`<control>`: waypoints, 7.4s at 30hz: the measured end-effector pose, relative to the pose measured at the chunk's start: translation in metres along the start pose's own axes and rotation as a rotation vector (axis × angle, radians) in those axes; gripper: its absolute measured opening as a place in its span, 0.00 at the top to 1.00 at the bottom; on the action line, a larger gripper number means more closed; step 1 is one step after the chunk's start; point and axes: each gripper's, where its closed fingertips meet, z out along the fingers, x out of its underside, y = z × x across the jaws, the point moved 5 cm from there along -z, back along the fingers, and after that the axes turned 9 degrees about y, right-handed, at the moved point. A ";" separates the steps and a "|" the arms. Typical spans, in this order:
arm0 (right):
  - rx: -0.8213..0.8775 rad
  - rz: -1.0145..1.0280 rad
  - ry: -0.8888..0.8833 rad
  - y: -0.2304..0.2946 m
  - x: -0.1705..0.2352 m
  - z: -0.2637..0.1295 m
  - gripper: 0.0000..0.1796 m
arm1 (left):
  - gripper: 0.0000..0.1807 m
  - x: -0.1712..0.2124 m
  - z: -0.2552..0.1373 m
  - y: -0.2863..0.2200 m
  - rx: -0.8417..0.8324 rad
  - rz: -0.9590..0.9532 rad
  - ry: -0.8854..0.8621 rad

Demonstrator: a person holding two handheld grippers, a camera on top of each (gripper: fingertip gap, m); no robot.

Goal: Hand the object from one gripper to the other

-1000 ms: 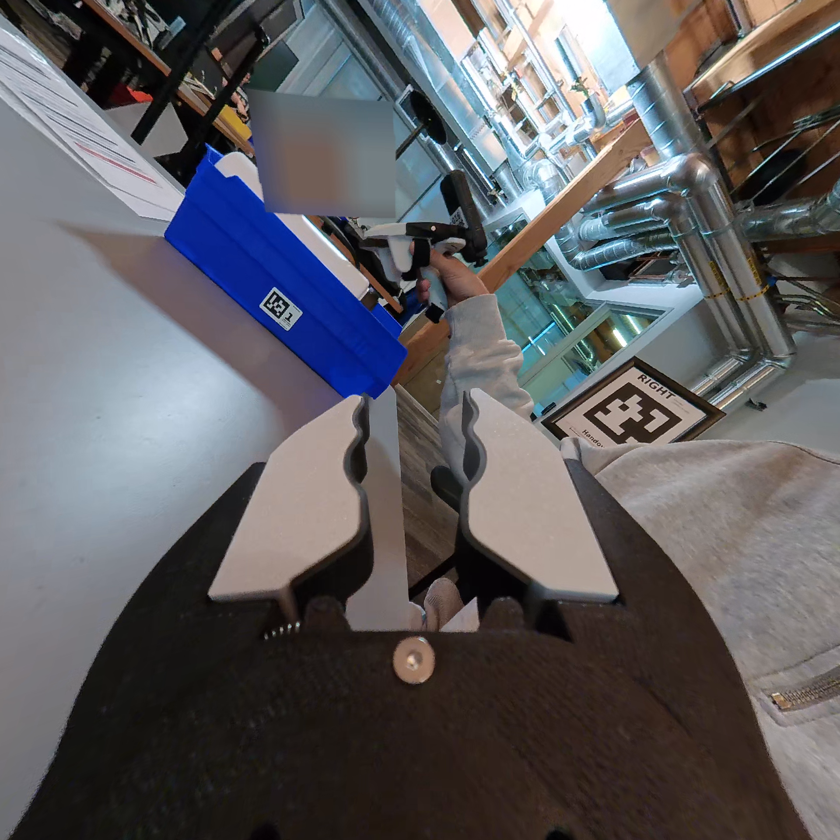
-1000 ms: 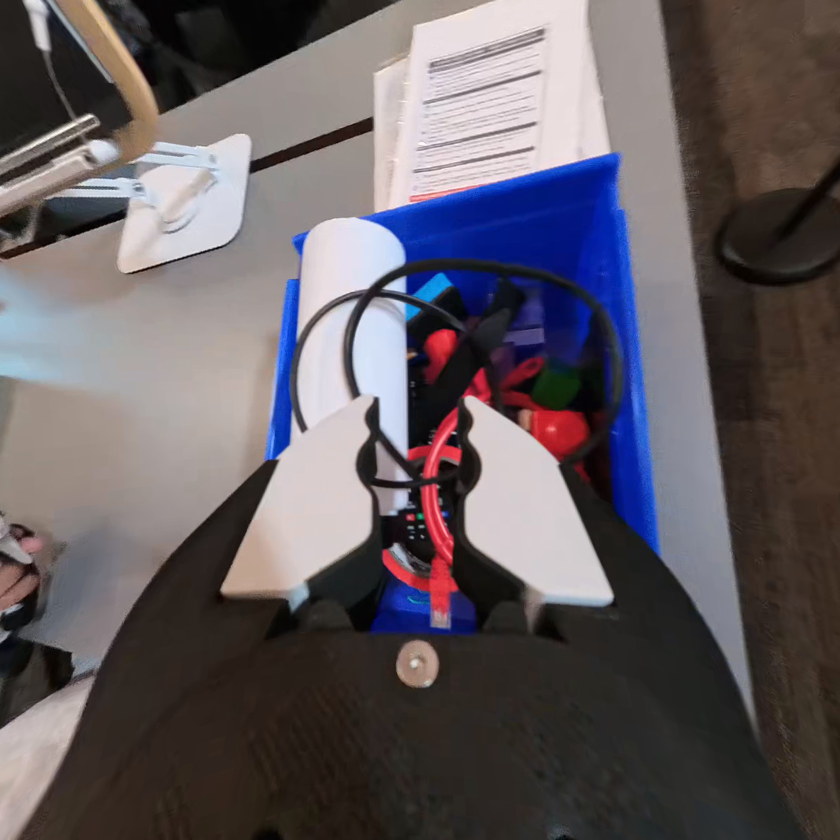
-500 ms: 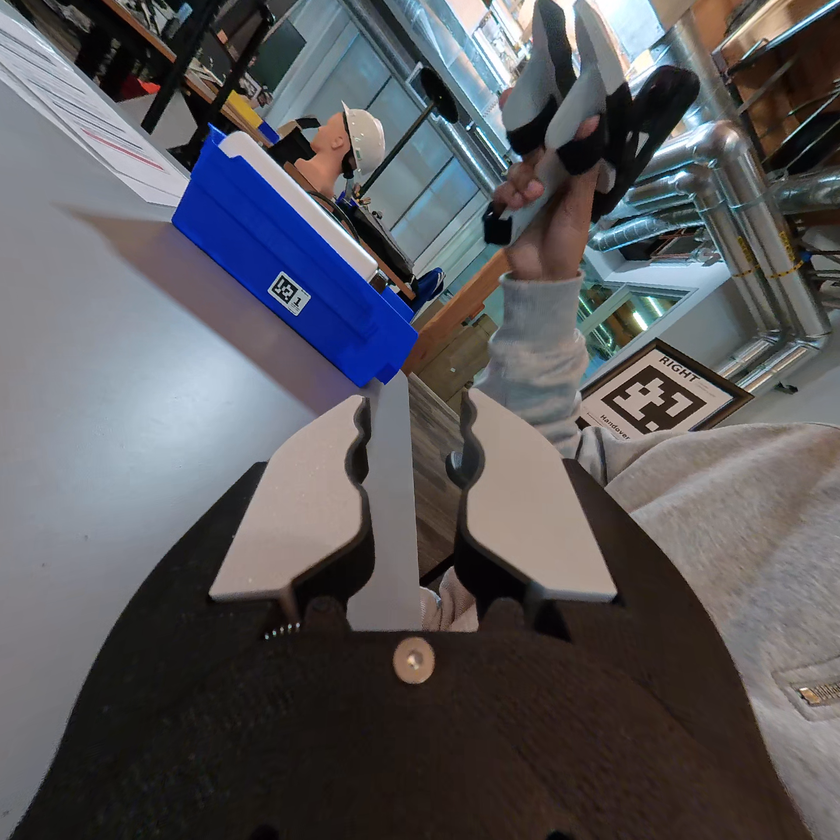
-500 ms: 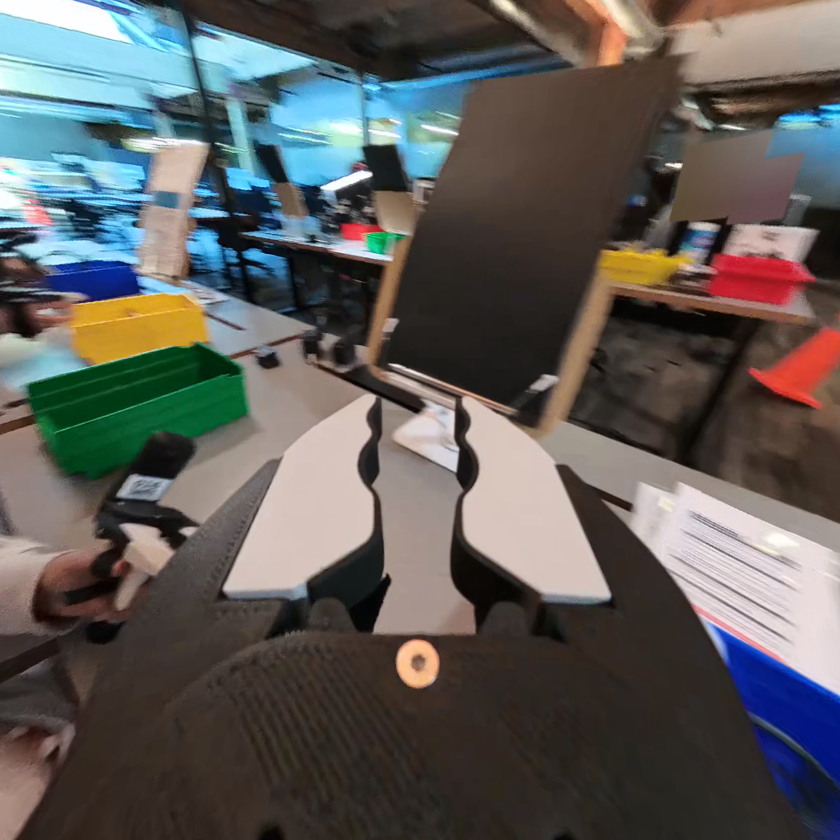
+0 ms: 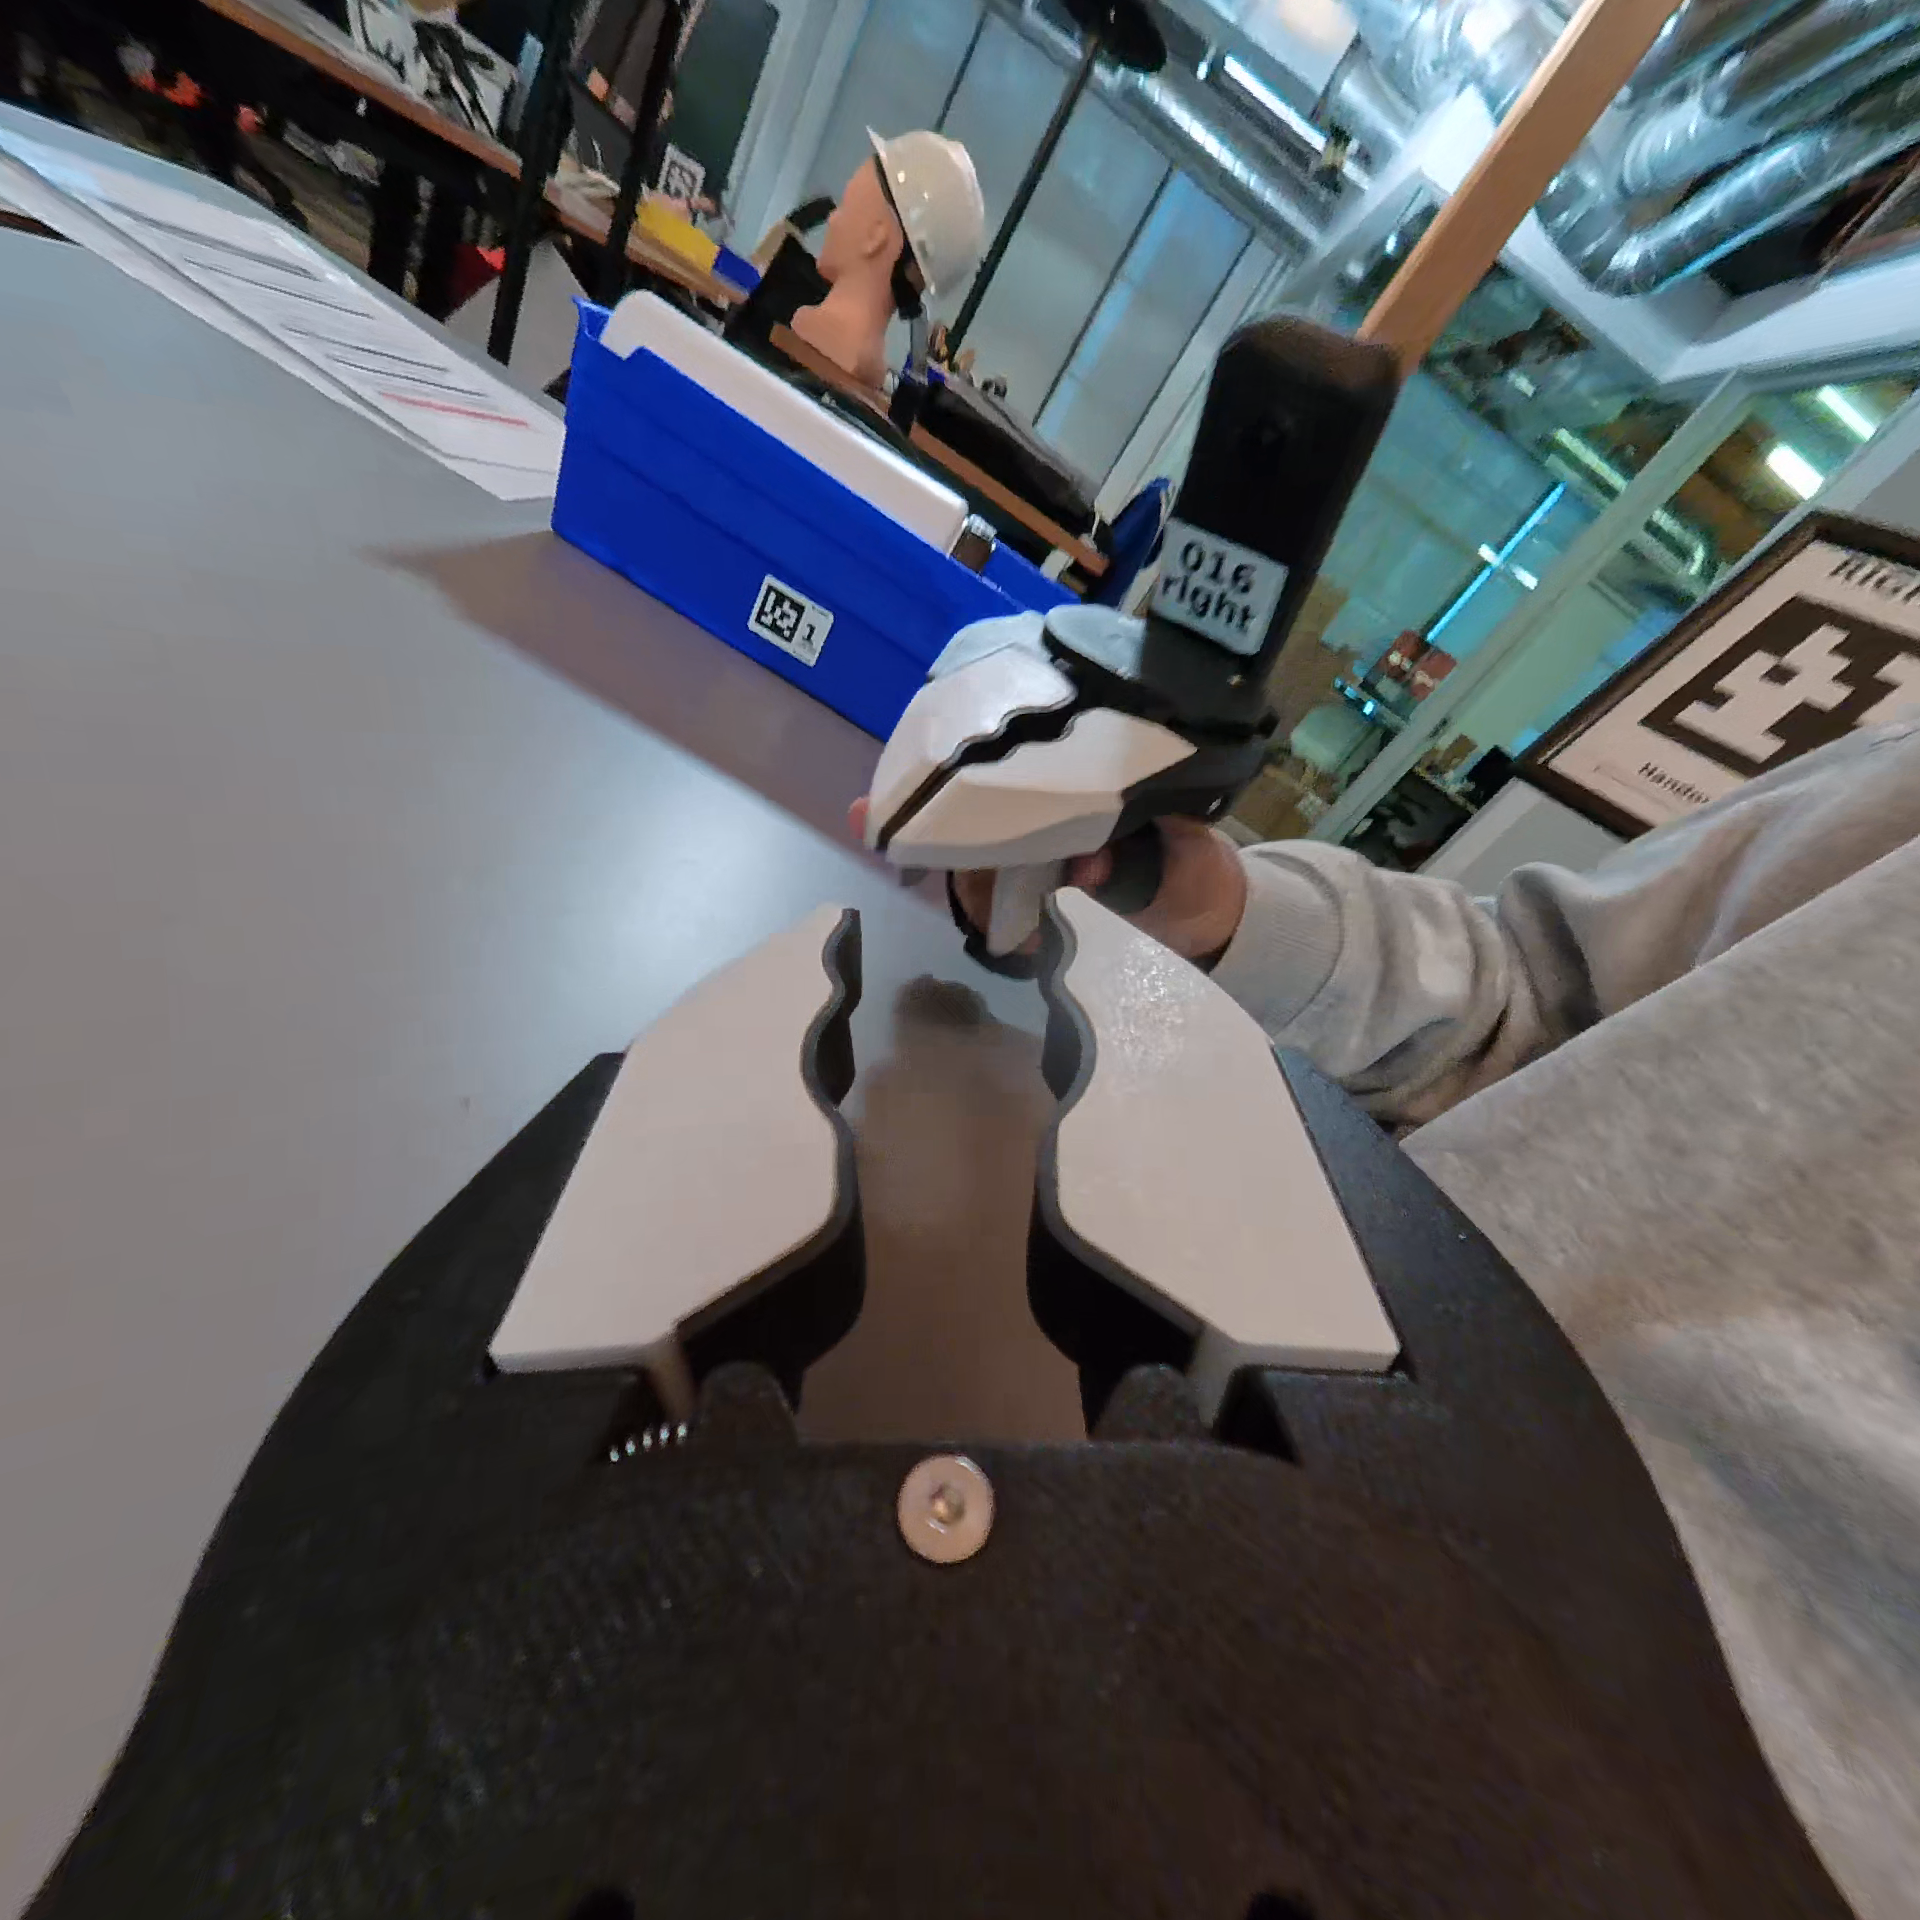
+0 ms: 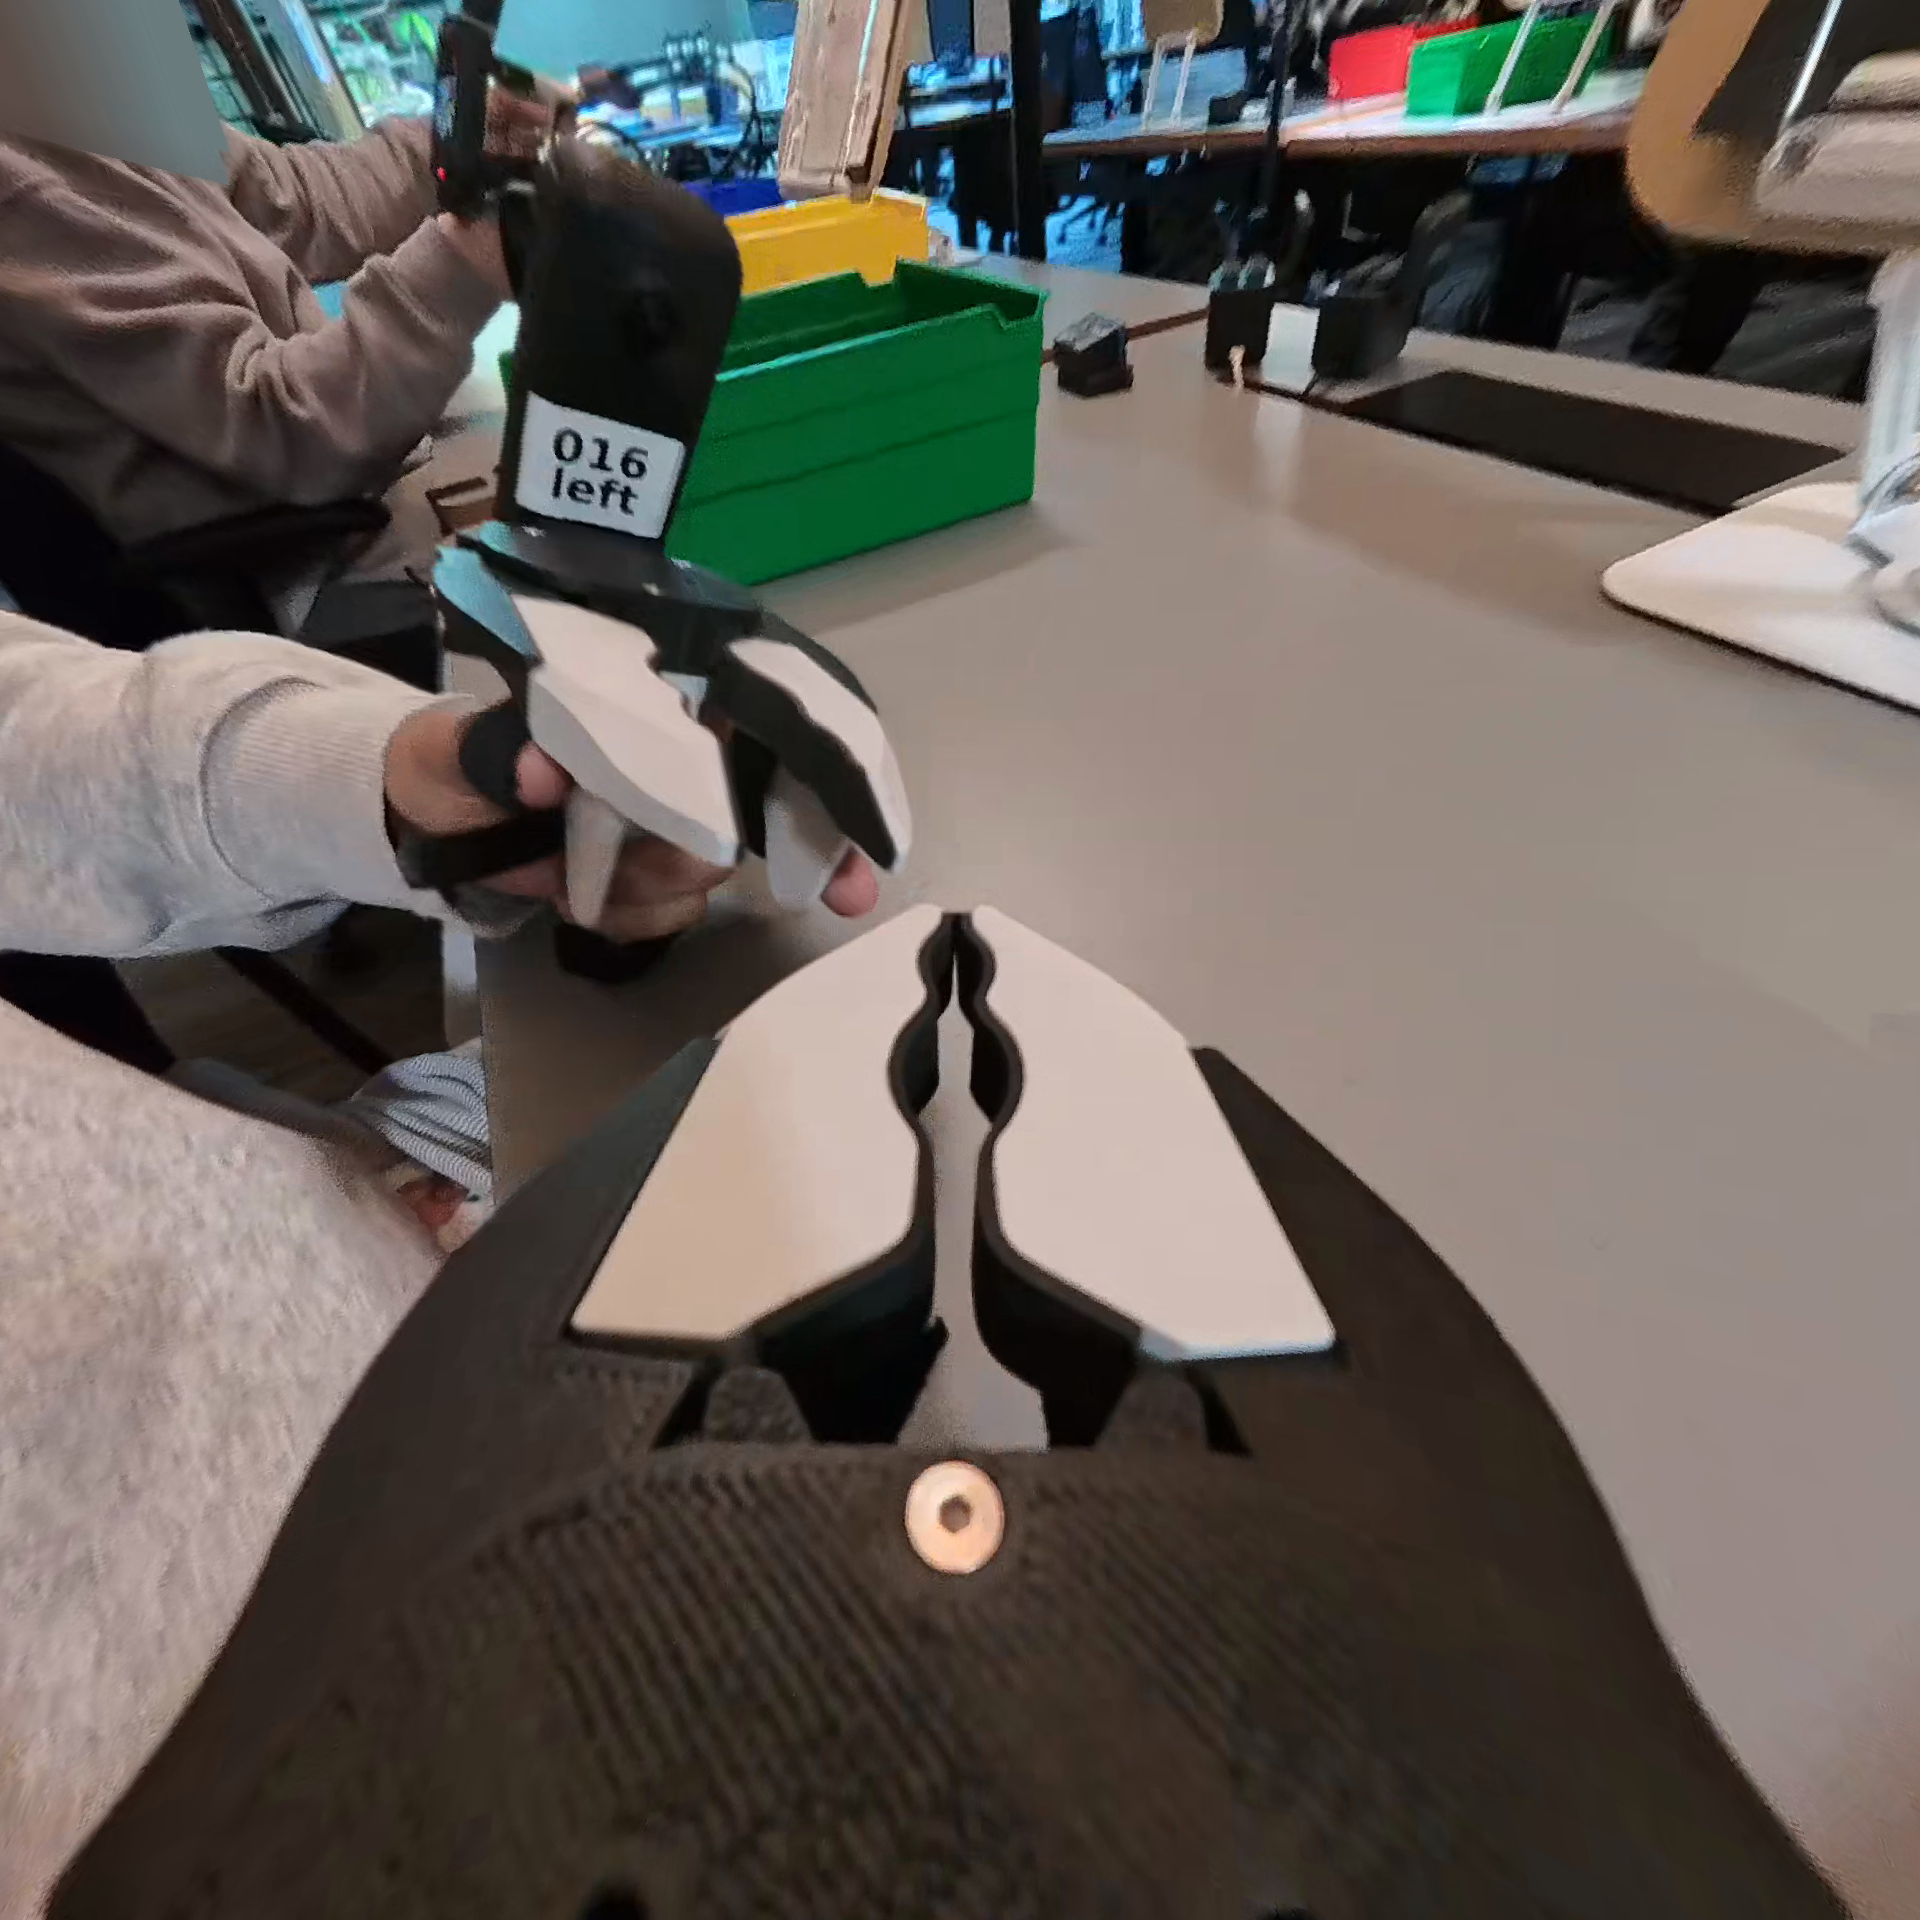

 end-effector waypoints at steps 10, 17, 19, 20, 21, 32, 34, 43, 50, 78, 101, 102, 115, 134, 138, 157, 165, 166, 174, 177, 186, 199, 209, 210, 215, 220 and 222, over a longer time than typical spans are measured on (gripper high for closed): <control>-0.222 0.204 0.043 -0.003 0.003 0.028 0.93 | 0.83 0.003 -0.023 0.001 -0.145 0.058 -0.031; -0.368 0.378 -0.060 -0.012 -0.006 0.033 0.91 | 0.84 -0.028 -0.095 -0.016 -0.451 0.366 0.045; -0.393 0.396 -0.060 -0.011 -0.007 0.035 0.91 | 0.86 -0.044 -0.143 -0.022 -0.674 0.541 0.160; -0.395 0.393 -0.057 -0.010 -0.008 0.036 0.91 | 0.89 -0.051 -0.171 -0.023 -0.804 0.621 0.221; -0.395 0.384 -0.054 -0.009 -0.008 0.037 0.91 | 0.90 -0.055 -0.199 -0.023 -0.922 0.696 0.309; -0.401 0.348 -0.009 0.003 -0.006 0.046 0.92 | 0.90 0.011 -0.374 0.048 -0.870 0.412 1.256; -0.395 0.376 -0.036 0.002 -0.006 0.043 0.92 | 0.87 0.024 -0.377 0.063 -0.800 0.334 1.305; -0.350 0.435 -0.100 -0.005 -0.004 0.035 0.91 | 0.82 0.050 -0.367 0.079 -0.511 0.176 1.472; -0.398 0.384 -0.072 0.004 -0.005 0.037 0.91 | 0.79 0.041 -0.374 0.096 -0.518 0.156 1.434; -0.498 0.469 -0.081 0.004 -0.006 0.043 0.92 | 0.81 -0.077 -0.379 0.065 -0.950 0.478 0.626; -0.325 0.112 -0.417 0.012 -0.037 -0.026 0.79 | 0.81 -0.012 -0.008 -0.025 -0.071 0.145 -0.140; -0.326 0.116 -0.417 0.014 -0.036 -0.028 0.78 | 0.81 -0.010 -0.004 -0.025 -0.050 0.144 -0.134; -0.114 0.052 -0.330 0.020 -0.013 -0.044 0.79 | 0.81 -0.003 0.041 -0.022 0.158 0.132 0.008; -0.537 0.138 -0.428 0.038 -0.028 -0.040 0.82 | 0.63 0.014 0.024 -0.046 0.611 -0.164 0.091; -0.674 0.116 -0.402 0.055 -0.029 -0.036 0.82 | 0.66 0.017 0.020 -0.065 0.820 -0.232 0.134; -0.747 0.189 -0.454 0.055 -0.032 -0.039 0.81 | 0.90 0.012 0.014 -0.067 0.837 -0.165 0.092; -0.484 0.272 -0.527 0.022 -0.032 -0.043 0.73 | 0.90 0.003 0.016 -0.029 0.341 0.006 -0.006; -0.458 0.269 -0.517 0.020 -0.031 -0.042 0.73 | 0.90 0.003 0.016 -0.025 0.274 0.033 -0.007; -0.305 0.144 -0.383 0.025 -0.024 -0.027 0.77 | 0.90 0.003 0.018 -0.024 0.155 0.123 -0.001; -0.301 0.104 -0.360 0.029 -0.023 -0.025 0.79 | 0.90 0.004 0.020 -0.027 0.147 0.150 0.016; -0.324 0.099 -0.343 0.032 -0.022 -0.025 0.91 | 0.91 0.007 0.023 -0.032 0.166 0.156 0.035; -0.581 0.605 -0.330 0.008 -0.009 -0.022 0.91 | 0.39 -0.007 0.015 -0.037 -0.377 0.869 0.005; -0.864 0.828 -0.094 0.027 0.009 -0.001 0.91 | 0.49 0.014 0.026 -0.045 -0.286 0.984 0.135; -0.877 0.834 -0.084 0.028 0.010 -0.001 0.91 | 0.51 0.015 0.026 -0.045 -0.280 0.984 0.139; -0.887 0.829 -0.083 0.028 0.010 -0.001 0.91 | 0.59 0.018 0.027 -0.048 -0.258 0.990 0.153; -0.838 0.815 -0.145 0.024 0.007 0.000 0.78 | 0.59 0.011 0.024 -0.044 -0.271 0.923 0.125; -0.797 0.804 -0.189 0.019 0.004 -0.002 0.73 | 0.59 0.008 0.022 -0.042 -0.261 0.866 0.100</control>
